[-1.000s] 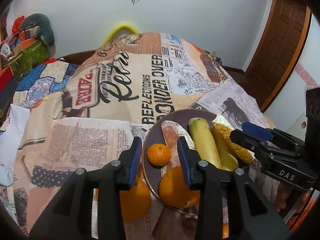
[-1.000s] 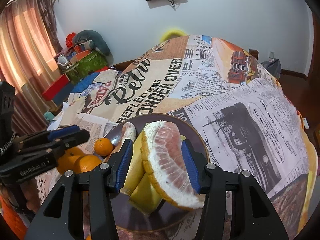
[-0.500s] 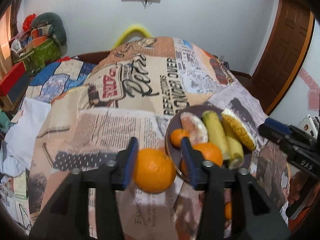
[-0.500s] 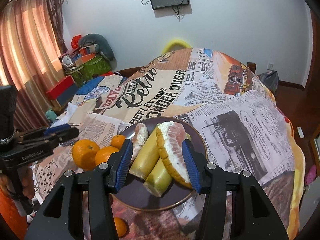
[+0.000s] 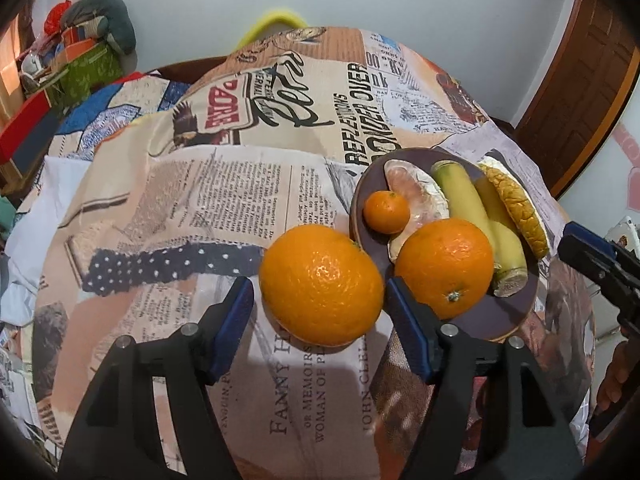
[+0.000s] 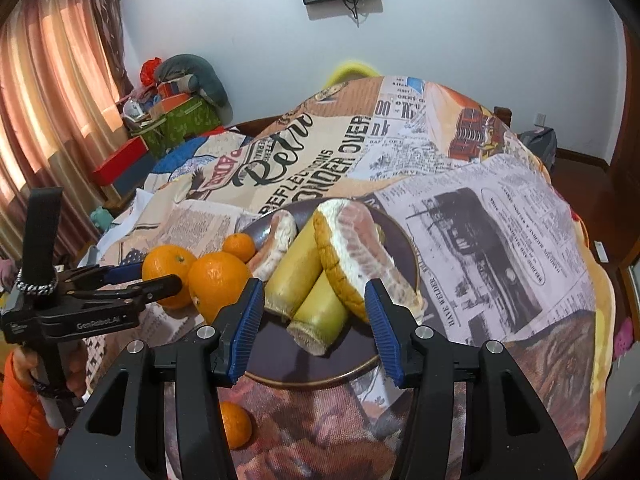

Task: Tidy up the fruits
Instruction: 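Grasp the large orange with the left gripper while the right moves to a mandarin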

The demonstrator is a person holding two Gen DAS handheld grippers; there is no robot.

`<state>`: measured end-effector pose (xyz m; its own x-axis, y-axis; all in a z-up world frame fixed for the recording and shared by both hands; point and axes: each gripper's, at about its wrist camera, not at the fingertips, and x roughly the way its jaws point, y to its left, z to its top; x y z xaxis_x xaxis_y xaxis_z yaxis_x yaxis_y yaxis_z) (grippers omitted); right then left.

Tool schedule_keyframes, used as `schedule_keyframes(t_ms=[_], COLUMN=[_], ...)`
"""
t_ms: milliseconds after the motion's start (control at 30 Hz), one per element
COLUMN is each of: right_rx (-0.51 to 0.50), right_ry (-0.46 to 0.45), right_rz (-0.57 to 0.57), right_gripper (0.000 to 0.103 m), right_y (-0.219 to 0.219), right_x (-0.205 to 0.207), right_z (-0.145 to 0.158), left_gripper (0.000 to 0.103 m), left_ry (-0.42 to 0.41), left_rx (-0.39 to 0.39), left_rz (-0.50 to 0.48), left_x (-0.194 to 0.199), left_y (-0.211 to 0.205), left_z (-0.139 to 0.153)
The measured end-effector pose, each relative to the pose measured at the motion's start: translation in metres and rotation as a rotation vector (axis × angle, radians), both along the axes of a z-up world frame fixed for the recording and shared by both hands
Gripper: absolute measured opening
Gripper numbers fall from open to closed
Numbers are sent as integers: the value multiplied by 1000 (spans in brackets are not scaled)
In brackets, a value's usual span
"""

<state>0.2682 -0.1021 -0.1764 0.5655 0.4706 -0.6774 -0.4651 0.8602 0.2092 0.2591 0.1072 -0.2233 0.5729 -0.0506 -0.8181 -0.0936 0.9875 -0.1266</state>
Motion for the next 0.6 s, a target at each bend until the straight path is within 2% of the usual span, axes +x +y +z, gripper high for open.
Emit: schedule_keyframes(t_ms=[233, 600], right_rx=[3, 8], right_ry=[19, 41], right_rz=[-6, -2], right_gripper=[49, 49], right_y=[-2, -6], right_x=[-1, -18], right_z=[-6, -9], left_gripper=[68, 66], left_ry=[8, 2], left_rx=[2, -11], left_rz=[8, 25], left_x=[8, -12], left_y=[-2, -1], left_z=[-12, -3])
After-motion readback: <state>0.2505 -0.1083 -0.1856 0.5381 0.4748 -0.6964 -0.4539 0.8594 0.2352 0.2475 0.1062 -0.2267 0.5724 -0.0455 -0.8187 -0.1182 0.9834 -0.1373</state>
